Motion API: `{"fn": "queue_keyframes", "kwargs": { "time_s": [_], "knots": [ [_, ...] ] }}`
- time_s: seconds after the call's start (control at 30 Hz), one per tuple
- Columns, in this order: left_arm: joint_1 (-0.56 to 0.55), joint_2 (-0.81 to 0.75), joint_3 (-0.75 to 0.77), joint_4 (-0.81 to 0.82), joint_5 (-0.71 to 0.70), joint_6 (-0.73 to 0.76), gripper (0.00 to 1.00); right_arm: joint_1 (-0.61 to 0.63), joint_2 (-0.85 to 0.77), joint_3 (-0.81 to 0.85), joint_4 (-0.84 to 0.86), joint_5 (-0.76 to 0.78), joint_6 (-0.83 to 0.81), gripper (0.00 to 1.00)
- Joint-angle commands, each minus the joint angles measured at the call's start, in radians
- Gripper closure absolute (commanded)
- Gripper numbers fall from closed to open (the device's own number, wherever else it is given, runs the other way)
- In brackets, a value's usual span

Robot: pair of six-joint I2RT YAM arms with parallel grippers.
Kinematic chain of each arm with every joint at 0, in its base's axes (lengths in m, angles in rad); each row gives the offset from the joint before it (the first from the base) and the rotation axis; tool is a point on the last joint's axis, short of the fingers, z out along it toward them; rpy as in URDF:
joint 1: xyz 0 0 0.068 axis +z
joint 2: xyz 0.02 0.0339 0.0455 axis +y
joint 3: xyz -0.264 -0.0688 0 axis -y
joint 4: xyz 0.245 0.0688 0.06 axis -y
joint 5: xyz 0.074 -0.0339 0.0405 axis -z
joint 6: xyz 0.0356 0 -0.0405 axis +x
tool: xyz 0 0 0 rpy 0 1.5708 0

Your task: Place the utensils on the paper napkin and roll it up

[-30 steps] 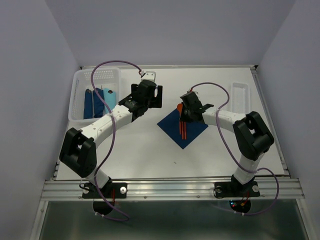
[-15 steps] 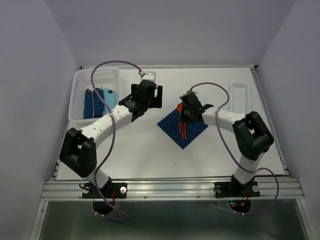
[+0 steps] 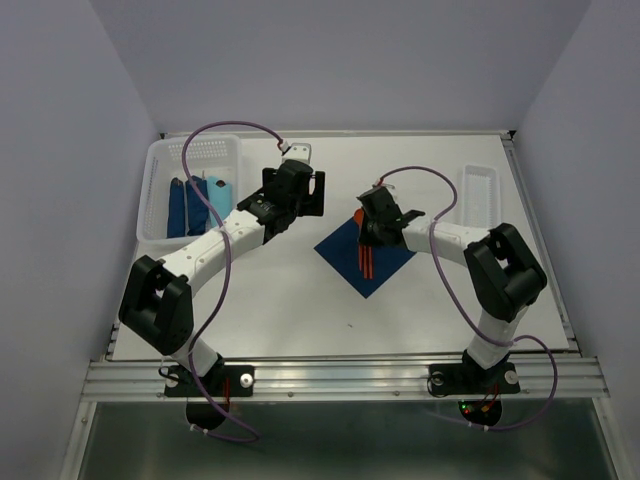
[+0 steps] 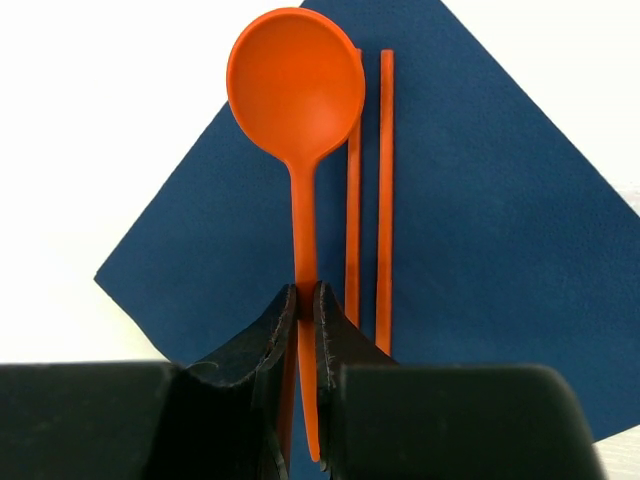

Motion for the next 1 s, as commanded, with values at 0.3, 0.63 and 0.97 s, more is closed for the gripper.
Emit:
{"fn": "queue_keyframes", "kwargs": {
  "time_s": [0.3, 0.63, 0.97],
  "knots": [
    [-0.002, -0.031, -0.010, 0.020, -0.016, -0.010, 0.01, 0.016, -0.035, -0.028, 0.003, 0.056, -0.003, 0.98],
    [-0.002, -0.028, -0.008, 0.020, -0.014, -0.010, 0.01, 0.016, -0.019, -0.028, -0.001, 0.054, -0.009, 0.91],
    [-0.002, -0.024, -0.005, 0.020, -0.010, -0.010, 0.01, 0.016, -0.021, -0.025, -0.007, 0.051, -0.011, 0.74]
  ]
}}
